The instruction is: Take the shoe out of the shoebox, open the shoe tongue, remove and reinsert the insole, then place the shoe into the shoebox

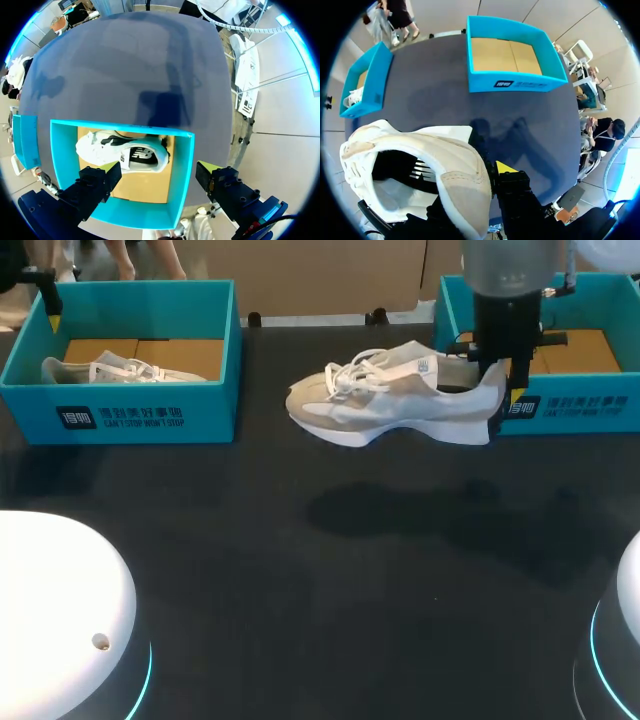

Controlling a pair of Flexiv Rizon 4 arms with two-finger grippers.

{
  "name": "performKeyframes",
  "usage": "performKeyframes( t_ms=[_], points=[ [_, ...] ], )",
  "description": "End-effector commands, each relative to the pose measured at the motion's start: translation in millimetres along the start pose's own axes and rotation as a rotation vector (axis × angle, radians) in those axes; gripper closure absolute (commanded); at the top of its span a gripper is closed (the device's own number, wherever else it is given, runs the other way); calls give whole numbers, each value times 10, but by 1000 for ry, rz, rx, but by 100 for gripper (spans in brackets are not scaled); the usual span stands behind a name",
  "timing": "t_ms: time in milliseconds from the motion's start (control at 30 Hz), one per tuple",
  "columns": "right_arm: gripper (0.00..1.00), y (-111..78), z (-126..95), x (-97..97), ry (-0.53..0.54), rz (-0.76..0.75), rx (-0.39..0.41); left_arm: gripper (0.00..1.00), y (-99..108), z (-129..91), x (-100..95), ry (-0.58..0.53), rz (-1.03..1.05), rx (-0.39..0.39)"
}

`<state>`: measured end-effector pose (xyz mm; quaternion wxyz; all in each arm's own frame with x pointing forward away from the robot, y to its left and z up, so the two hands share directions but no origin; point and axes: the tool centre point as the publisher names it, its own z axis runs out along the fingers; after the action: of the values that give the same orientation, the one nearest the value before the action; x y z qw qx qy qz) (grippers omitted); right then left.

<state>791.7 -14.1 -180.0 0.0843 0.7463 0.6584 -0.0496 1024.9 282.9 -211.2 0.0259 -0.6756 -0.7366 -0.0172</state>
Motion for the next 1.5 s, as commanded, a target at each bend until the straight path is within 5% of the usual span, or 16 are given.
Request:
performKeyframes(
  t_ms=[33,133,533,833,1433,1500],
  points=[
    [100,1,-4,-10,3,0,-1,0,-17,-4,1,2,0,-3],
    [100,-21,-10,7,0,-2,3,0,-17,-4,1,2,0,-3],
    [100,-711,-59,542,-20,-27,30,0,-17,-4,1,2,0,-3],
    [100,-1021,-51,831,-14,-36,31,0,-17,-4,1,2,0,-3],
    [100,-1041,-34,837,-43,-28,39,0,-17,-4,1,2,0,-3],
    [100,-1018,97,871,-39,-2,19,0,-17,-4,1,2,0,-3]
  ],
)
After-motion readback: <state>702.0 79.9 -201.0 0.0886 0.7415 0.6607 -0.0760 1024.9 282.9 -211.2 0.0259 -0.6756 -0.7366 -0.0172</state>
